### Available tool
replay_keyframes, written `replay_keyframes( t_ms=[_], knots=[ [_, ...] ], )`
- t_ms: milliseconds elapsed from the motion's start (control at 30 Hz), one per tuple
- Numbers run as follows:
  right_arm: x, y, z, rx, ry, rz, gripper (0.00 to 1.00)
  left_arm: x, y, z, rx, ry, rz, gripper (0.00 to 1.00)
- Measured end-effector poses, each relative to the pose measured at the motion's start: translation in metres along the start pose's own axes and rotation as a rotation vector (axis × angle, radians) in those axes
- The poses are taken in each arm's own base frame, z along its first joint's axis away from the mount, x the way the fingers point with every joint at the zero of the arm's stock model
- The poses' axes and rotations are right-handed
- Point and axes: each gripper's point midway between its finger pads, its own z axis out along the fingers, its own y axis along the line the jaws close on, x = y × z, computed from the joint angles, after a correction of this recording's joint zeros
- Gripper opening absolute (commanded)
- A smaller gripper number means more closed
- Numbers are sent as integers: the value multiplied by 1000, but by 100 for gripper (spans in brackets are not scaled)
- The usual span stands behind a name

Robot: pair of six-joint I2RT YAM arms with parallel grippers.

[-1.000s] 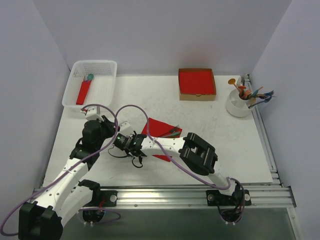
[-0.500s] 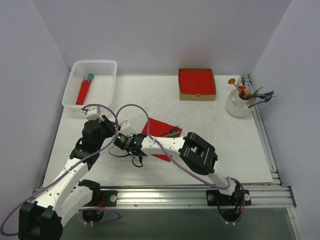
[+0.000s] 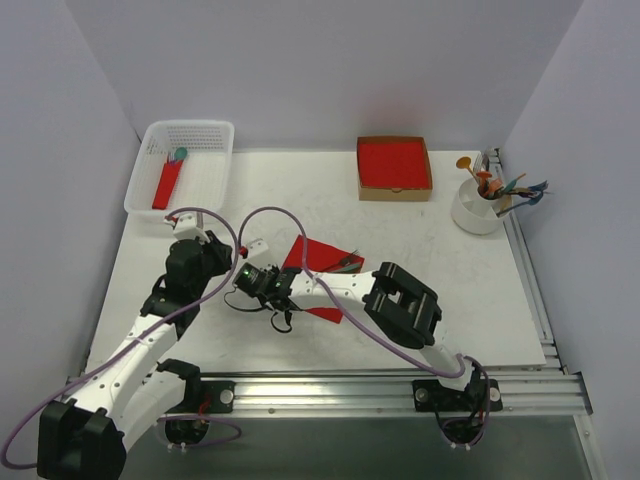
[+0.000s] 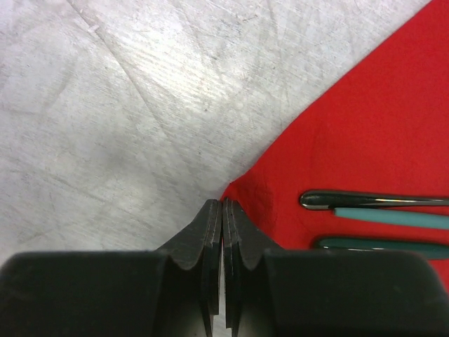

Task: Place the utensils on the paper napkin and roll it up
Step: Roll the napkin at the center of the board.

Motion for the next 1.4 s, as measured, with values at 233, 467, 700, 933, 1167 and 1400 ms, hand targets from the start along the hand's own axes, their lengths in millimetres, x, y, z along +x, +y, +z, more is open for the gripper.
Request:
replay_keyframes(
  t_ms=[233, 467, 700, 933, 1167, 1400],
  knots=[
    [4, -5, -10, -82, 18, 34, 0, 4, 0, 2, 2, 15, 2, 31],
    [-20, -4, -29, -179, -23, 96, 0, 7, -1, 4, 11, 27, 7, 31],
    [-26, -17, -26, -219, -20, 155, 0, 27, -2, 15, 24, 104, 15, 31],
    [-13, -32, -16, -217, 12, 184, 0, 61, -2, 27, 35, 226, 4, 31],
    [-20, -40, -30, -241, -15, 218, 0, 74, -16, 27, 76, 264, 9, 31],
    [-26, -56, -35, -245, -39, 262, 0, 88, -33, 25, 117, 296, 39, 31]
  ],
)
